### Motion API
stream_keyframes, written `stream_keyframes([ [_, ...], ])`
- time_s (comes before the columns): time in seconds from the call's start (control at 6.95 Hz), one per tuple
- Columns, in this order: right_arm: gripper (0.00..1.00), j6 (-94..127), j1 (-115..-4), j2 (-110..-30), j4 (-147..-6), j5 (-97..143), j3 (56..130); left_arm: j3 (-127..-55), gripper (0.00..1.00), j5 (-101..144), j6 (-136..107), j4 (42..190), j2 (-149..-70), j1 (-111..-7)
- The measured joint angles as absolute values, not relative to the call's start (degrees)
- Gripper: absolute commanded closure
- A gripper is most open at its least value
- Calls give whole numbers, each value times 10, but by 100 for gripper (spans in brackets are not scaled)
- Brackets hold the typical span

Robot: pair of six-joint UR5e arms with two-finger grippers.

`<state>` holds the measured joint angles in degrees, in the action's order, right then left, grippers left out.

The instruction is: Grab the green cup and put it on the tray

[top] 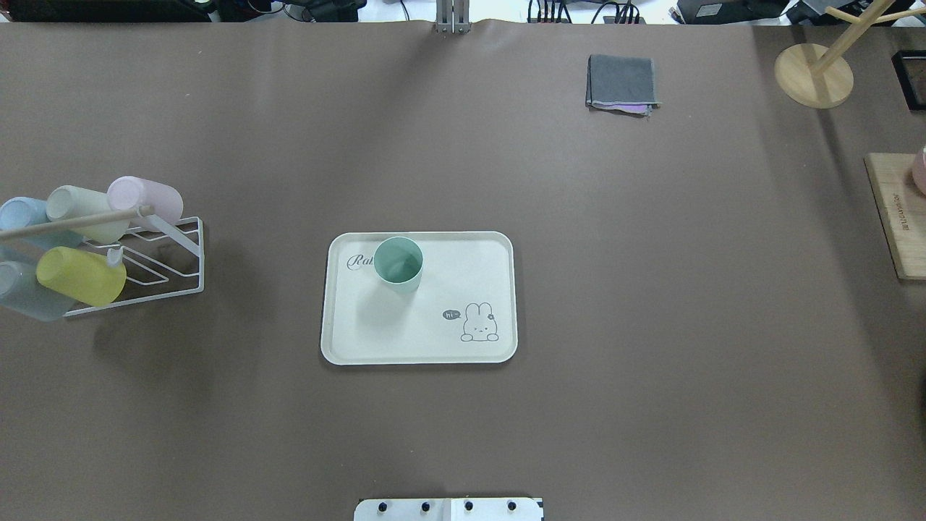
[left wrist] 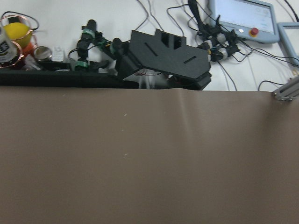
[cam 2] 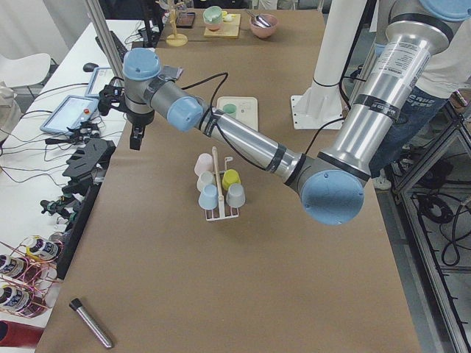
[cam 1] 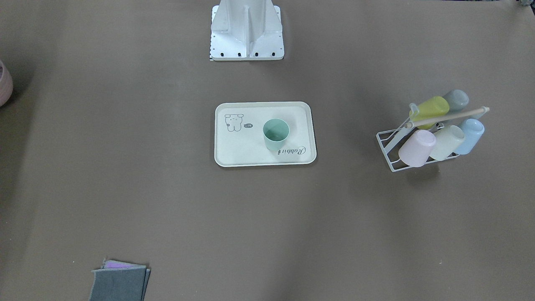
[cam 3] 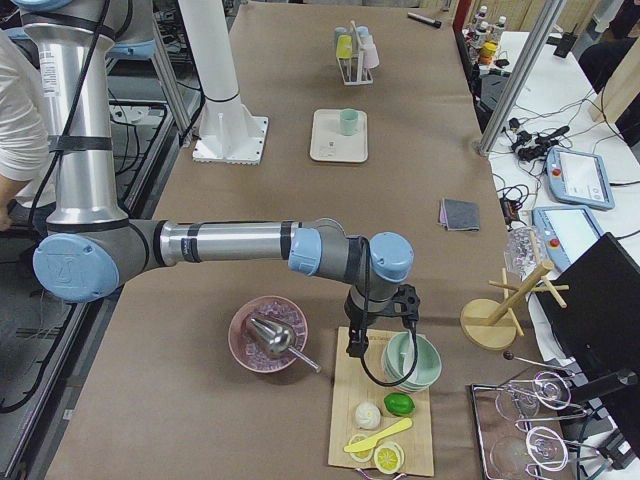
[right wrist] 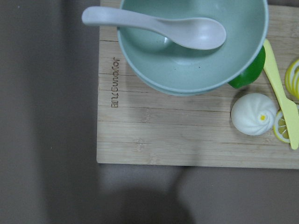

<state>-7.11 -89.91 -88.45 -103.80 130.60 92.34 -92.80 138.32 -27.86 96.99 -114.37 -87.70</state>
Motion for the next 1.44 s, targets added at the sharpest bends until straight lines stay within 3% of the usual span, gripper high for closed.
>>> stream_keyframes([
  [0.72,0,-70,-899,-885,-1045,1310,918,-839,2,1366,23,814,-1116,-982],
  [1.44,0,-67,-899,-887,-1045,1310,918,-753,2,1348,41,885,-1106,-990],
])
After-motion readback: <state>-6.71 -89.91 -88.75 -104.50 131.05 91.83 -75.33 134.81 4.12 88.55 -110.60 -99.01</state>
